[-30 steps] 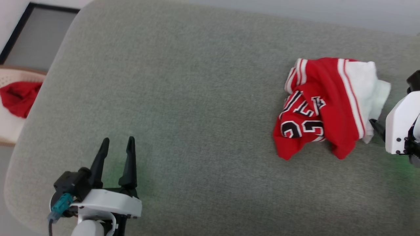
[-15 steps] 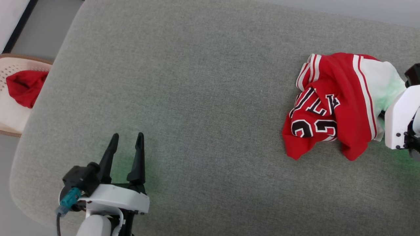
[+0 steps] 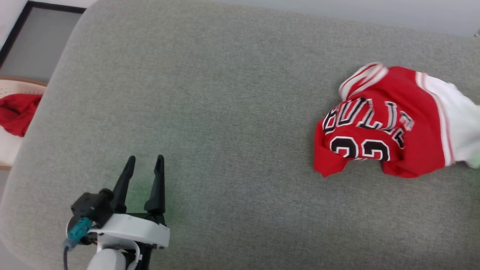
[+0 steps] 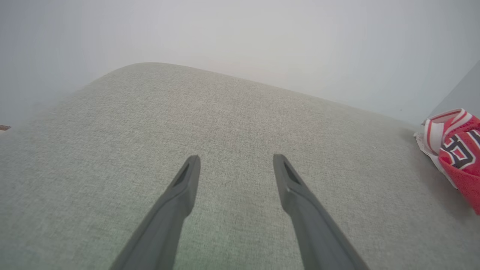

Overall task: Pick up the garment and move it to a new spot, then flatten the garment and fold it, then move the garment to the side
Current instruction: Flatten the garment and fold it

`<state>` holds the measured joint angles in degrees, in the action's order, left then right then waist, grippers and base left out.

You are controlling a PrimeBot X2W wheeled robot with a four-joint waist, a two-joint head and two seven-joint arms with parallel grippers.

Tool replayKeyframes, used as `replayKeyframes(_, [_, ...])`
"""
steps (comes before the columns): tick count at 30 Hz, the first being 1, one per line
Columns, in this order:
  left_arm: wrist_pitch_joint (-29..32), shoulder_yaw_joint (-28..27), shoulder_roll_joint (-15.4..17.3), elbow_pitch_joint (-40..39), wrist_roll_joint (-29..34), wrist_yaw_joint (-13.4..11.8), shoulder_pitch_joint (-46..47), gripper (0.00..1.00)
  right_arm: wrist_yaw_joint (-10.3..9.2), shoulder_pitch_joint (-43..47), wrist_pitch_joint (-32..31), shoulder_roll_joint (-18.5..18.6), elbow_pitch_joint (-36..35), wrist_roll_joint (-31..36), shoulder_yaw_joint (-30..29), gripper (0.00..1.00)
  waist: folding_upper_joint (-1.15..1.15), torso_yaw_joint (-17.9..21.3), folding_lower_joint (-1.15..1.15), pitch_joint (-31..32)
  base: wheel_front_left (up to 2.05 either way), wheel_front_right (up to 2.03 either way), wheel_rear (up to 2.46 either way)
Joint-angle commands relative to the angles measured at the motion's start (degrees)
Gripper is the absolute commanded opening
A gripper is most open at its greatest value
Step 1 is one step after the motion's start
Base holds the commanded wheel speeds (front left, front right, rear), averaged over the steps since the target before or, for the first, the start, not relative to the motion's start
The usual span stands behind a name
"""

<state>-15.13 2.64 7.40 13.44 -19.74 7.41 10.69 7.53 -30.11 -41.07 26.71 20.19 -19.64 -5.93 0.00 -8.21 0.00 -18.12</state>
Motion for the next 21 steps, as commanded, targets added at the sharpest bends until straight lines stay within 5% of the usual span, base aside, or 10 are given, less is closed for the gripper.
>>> replayKeyframes(1, [0.00,-0.26,0.31,-0.34,-0.43,0.11,0.16,1.00,-0.08,1.89,0.33,0.55,-1.10,0.75,-2.29,0.00,0.00,0.42,0.00,-0.21,0.00,0.00,0.00])
replayKeyframes(11, [0.00,-0.13,0.89,-0.27,-0.89,0.06,0.89,1.00,-0.08,7.48,3.33,-1.68,-7.52,5.00,-17.17,0.00,0.00,1.12,0.00,-0.76,0.00,0.00,0.00])
replayKeyframes(21, [0.00,1.94,2.16,1.32,-0.54,0.05,2.50,1.00,-0.08,8.33,8.58,-5.40,-2.10,11.44,-24.35,0.00,0.00,1.21,0.00,-0.28,0.00,0.00,0.00])
